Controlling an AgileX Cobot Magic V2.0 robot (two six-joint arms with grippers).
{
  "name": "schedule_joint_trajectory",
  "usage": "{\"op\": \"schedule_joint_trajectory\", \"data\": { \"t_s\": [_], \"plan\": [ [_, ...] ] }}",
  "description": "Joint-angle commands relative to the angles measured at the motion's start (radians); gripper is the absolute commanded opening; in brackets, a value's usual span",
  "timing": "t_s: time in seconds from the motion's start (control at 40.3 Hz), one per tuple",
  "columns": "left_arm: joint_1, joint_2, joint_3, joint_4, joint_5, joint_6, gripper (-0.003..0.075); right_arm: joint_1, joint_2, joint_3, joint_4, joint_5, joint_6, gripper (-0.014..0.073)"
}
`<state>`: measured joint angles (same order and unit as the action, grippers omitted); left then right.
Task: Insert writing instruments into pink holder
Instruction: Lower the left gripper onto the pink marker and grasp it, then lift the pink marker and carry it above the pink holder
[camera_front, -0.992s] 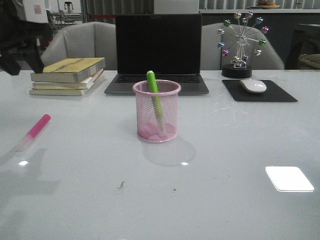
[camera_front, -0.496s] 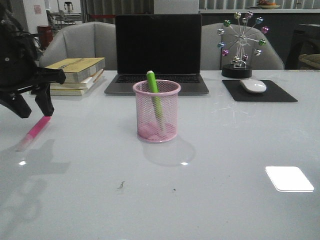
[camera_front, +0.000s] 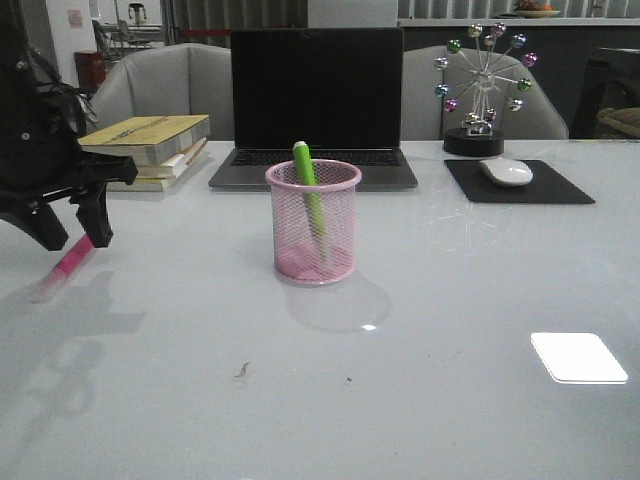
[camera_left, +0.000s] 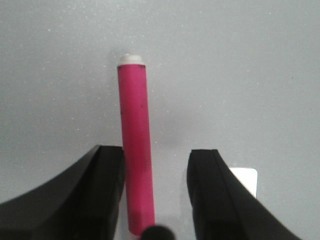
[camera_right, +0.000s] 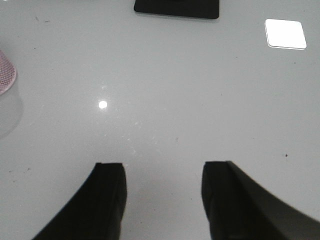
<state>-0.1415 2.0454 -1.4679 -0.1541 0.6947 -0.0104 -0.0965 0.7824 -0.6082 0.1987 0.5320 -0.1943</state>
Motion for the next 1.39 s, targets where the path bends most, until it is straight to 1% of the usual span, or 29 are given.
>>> {"op": "schedule_joint_trajectory", "data": {
  "t_s": [0.0,0.372,0.446,0.545,0.645,0.669,0.719,0.917,1.041,1.19,1.364],
  "plan": [
    [-0.003,-0.045,-0.032,0.001,-0.027,-0.004,0.0376,-0.008,-0.010,-0.027,0.006,-0.060,-0.003,0.0453],
    [-0.003,0.011,-0.032,0.001,0.003,-0.004,0.0375,-0.008,-0.010,-0.027,0.006,-0.041,-0.003,0.0453],
    [-0.003,0.015,-0.032,0.001,0.012,-0.004,0.0358,-0.008,-0.010,-0.027,0.006,-0.037,-0.003,0.0453],
    [-0.003,0.019,-0.032,0.001,0.030,-0.004,0.0244,-0.008,-0.010,-0.027,0.006,-0.033,-0.003,0.0453],
    [-0.003,0.019,-0.032,0.028,0.035,-0.002,0.0094,-0.008,-0.010,-0.027,0.006,-0.032,-0.003,0.0453],
    [-0.003,0.019,-0.032,0.038,0.037,-0.001,0.0083,-0.008,-0.010,-0.027,0.006,-0.032,-0.003,0.0453],
    [-0.003,0.019,-0.032,0.049,0.037,-0.001,0.0103,-0.008,-0.010,-0.027,0.006,-0.032,-0.003,0.0453],
    [-0.005,0.019,-0.072,0.051,0.021,-0.001,0.0099,-0.008,-0.010,-0.027,0.006,-0.028,-0.003,0.0453],
    [-0.014,0.017,-0.163,0.042,0.042,0.004,0.0099,-0.008,-0.010,-0.027,0.006,-0.027,-0.003,0.0453],
    [-0.036,0.004,-0.306,-0.001,0.044,0.074,0.0099,-0.008,-0.010,-0.027,0.006,-0.025,-0.003,0.0453],
    [-0.079,-0.033,-0.465,-0.015,-0.010,0.079,0.0099,-0.008,-0.010,-0.027,0.006,-0.026,-0.003,0.0453]
  ]
}}
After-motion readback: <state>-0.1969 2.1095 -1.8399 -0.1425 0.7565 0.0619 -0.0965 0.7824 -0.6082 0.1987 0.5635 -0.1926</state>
